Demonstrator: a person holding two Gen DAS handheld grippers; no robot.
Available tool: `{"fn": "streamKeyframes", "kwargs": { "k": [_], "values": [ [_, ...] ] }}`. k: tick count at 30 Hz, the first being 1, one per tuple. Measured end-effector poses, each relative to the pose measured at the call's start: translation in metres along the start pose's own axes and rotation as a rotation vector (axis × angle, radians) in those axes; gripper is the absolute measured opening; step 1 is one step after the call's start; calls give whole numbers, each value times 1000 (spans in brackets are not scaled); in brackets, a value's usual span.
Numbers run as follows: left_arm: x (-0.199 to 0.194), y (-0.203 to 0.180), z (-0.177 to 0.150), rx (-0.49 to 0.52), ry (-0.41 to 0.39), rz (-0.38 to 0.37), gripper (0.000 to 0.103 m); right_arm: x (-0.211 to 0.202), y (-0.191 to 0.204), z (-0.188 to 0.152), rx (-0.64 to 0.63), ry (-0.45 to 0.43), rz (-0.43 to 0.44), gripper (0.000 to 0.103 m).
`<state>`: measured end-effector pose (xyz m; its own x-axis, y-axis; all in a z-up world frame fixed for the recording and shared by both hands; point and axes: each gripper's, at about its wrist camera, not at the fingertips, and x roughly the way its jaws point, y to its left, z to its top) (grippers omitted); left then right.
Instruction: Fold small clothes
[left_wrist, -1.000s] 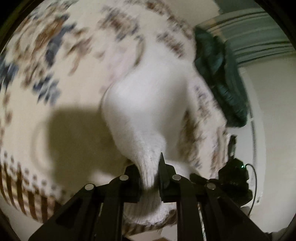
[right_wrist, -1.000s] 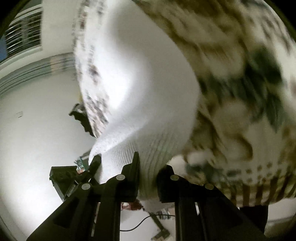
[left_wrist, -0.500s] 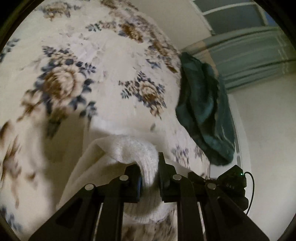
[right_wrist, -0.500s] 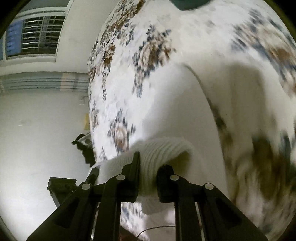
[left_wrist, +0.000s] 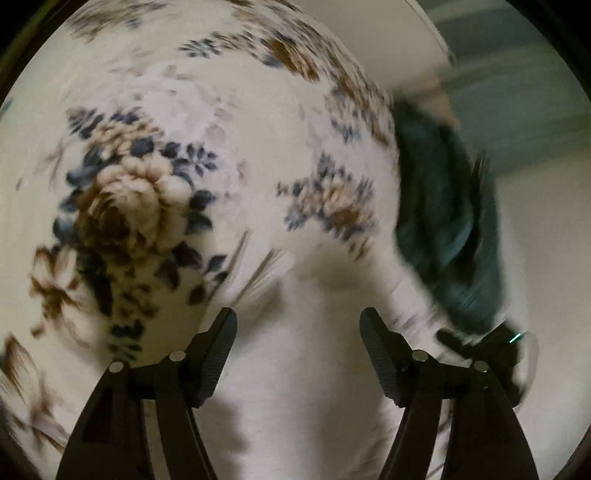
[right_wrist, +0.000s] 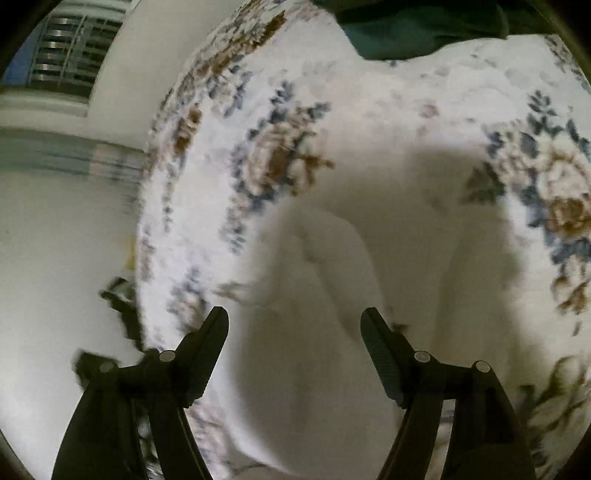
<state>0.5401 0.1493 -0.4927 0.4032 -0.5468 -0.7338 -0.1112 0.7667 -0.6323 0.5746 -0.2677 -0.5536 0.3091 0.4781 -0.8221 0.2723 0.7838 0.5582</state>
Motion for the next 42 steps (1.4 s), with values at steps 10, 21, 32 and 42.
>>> {"fn": "streamKeyframes", "kwargs": {
  "k": [10, 21, 32, 42],
  "values": [
    [64, -24, 6, 197, 35, 209, 5, 37, -20, -9, -33, 50, -10, 31],
    [17, -22, 19, 192, -78, 243, 3, 35, 0, -1, -81, 8, -11, 6],
    [64, 15, 45, 82, 67, 237, 4, 56, 9, 43, -113, -14, -200, 3],
    [20, 28, 15, 19, 42, 112, 72, 57, -20, 22, -40, 135, -63, 59]
  ]
}}
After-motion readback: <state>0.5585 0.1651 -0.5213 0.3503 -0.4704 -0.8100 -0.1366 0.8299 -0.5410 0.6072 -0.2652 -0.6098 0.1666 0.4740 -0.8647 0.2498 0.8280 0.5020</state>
